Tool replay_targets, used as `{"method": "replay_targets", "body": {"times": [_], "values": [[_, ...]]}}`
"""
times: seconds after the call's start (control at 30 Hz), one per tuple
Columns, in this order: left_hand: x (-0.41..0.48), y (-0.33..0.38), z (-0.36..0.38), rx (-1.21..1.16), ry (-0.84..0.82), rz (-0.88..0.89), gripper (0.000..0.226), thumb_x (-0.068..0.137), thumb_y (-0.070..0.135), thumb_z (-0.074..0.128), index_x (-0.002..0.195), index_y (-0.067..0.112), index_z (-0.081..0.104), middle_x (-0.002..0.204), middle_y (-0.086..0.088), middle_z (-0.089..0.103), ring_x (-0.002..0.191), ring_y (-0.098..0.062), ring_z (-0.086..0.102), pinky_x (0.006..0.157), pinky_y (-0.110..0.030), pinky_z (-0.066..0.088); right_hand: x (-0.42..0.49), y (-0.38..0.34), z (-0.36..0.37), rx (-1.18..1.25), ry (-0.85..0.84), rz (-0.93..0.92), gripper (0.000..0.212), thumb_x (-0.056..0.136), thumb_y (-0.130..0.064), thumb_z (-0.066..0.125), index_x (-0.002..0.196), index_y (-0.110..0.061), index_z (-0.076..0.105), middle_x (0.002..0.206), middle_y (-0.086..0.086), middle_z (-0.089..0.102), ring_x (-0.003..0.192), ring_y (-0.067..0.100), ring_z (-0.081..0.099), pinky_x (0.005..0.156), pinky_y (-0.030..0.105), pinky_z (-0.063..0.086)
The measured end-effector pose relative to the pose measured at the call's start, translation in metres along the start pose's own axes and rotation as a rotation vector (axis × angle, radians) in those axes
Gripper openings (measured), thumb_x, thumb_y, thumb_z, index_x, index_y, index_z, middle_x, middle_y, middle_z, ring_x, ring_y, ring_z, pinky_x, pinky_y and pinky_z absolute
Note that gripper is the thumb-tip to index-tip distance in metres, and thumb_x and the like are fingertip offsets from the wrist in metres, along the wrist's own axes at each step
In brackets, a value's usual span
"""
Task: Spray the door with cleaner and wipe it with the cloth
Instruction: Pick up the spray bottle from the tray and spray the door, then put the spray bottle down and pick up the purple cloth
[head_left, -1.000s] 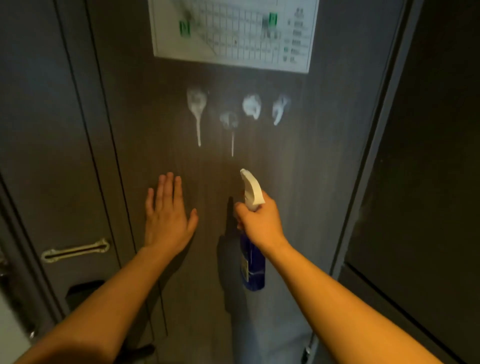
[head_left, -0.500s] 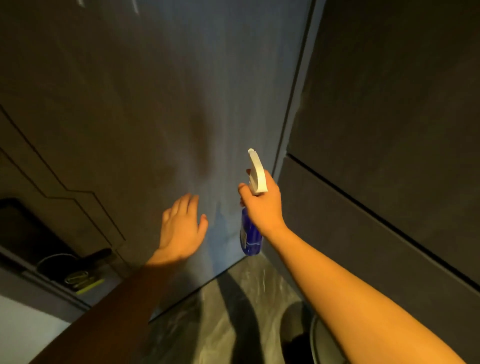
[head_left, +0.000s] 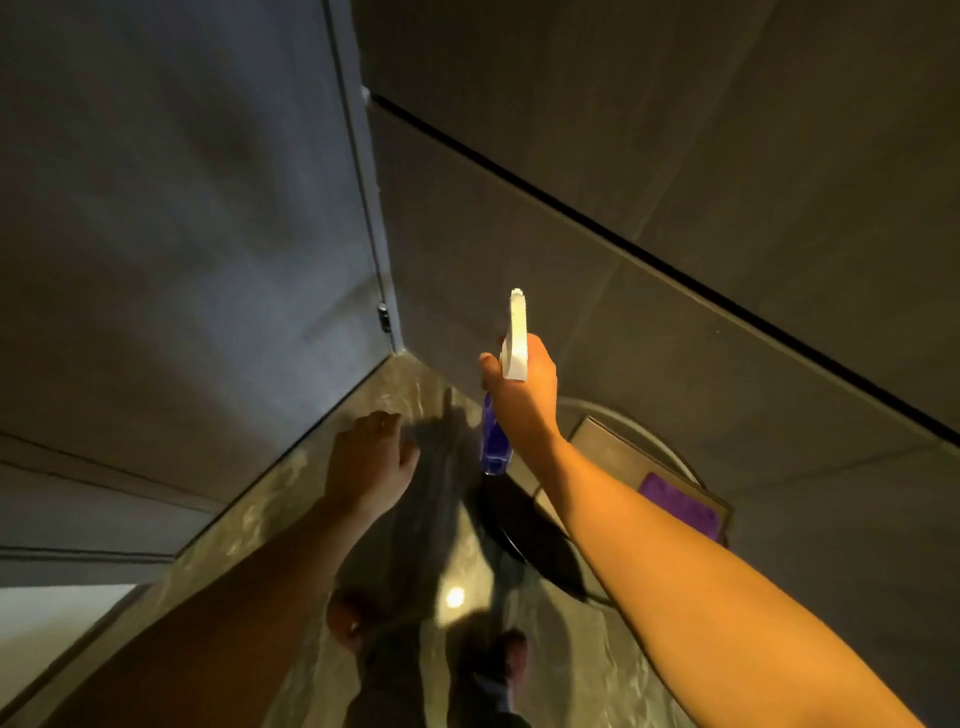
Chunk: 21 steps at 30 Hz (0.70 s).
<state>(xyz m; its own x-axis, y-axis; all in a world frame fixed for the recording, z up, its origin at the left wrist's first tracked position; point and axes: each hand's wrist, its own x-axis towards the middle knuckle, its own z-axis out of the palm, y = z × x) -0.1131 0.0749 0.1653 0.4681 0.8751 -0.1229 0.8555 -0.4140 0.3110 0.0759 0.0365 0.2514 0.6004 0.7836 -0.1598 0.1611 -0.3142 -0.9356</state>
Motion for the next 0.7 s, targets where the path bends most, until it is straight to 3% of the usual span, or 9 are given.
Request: {"method": "replay_targets", "body": {"times": [0.13,0.23,0.27,0.37,0.43,0.6,0.7], "values": [[0.001,0.041,0.057,-0.047,-0.120,0.014,0.052,0.096,0.050,0.048,0.140,0.022,0.050,0.132,-0.005,0.062,0.119,-0.022,0.061,0.100,-0.039,0.049,0.016,0.053,-0.036,-0.088,0.091,0.035,0.019,0.094,-0.023,0.061,0.086,-0.033,0.048,0.088,-0.002,0.059,0.082,0.021,0.062,0.077,0.047,0.058],[0.010,0.063,0.100,-0.072,-0.207,0.024,0.054,0.099,0.051,0.044,0.145,0.023,0.045,0.137,-0.006,0.059,0.122,-0.022,0.059,0.101,-0.037,0.046,0.031,0.096,-0.052,-0.133,0.151,0.009,0.010,0.099,-0.025,0.058,0.096,-0.021,0.049,0.095,0.011,0.062,0.087,0.031,0.063,0.079,0.050,0.058],[0.015,0.068,0.116,-0.082,-0.222,0.040,0.053,0.099,0.051,0.044,0.144,0.022,0.045,0.138,-0.006,0.058,0.122,-0.022,0.058,0.100,-0.036,0.045,0.038,0.110,-0.056,-0.149,0.158,0.005,0.011,0.101,-0.022,0.058,0.099,-0.018,0.047,0.095,0.013,0.061,0.086,0.031,0.063,0.077,0.046,0.058],[0.035,0.080,0.161,-0.100,-0.258,0.075,0.050,0.100,0.050,0.044,0.141,0.021,0.046,0.137,-0.006,0.057,0.123,-0.021,0.056,0.102,-0.037,0.044,0.065,0.153,-0.064,-0.154,0.196,0.015,0.013,0.100,-0.014,0.059,0.107,-0.013,0.048,0.085,-0.007,0.050,0.074,0.009,0.053,0.066,0.016,0.048],[0.050,0.084,0.195,-0.098,-0.283,0.100,0.052,0.100,0.051,0.043,0.142,0.020,0.045,0.140,-0.006,0.055,0.127,-0.022,0.053,0.105,-0.039,0.042,0.082,0.183,-0.064,-0.144,0.197,0.039,0.021,0.100,-0.012,0.059,0.117,-0.008,0.050,0.088,-0.010,0.048,0.075,0.004,0.051,0.067,0.009,0.046],[0.082,0.086,0.278,-0.073,-0.308,0.155,0.075,0.094,0.063,0.040,0.152,0.016,0.033,0.155,-0.010,0.041,0.141,-0.024,0.041,0.114,-0.040,0.039,0.119,0.235,-0.051,-0.067,0.263,0.042,0.014,0.102,-0.012,0.058,0.115,-0.016,0.054,0.091,-0.014,0.052,0.076,-0.001,0.055,0.075,0.009,0.048],[0.096,0.086,0.310,-0.031,-0.302,0.178,0.089,0.093,0.070,0.035,0.159,0.014,0.015,0.167,-0.012,0.017,0.154,-0.027,0.016,0.123,-0.045,0.021,0.134,0.253,-0.039,-0.003,0.294,-0.012,0.021,0.102,0.003,0.050,0.120,-0.009,0.052,0.087,-0.009,0.047,0.073,-0.008,0.055,0.089,0.029,0.054]]}}
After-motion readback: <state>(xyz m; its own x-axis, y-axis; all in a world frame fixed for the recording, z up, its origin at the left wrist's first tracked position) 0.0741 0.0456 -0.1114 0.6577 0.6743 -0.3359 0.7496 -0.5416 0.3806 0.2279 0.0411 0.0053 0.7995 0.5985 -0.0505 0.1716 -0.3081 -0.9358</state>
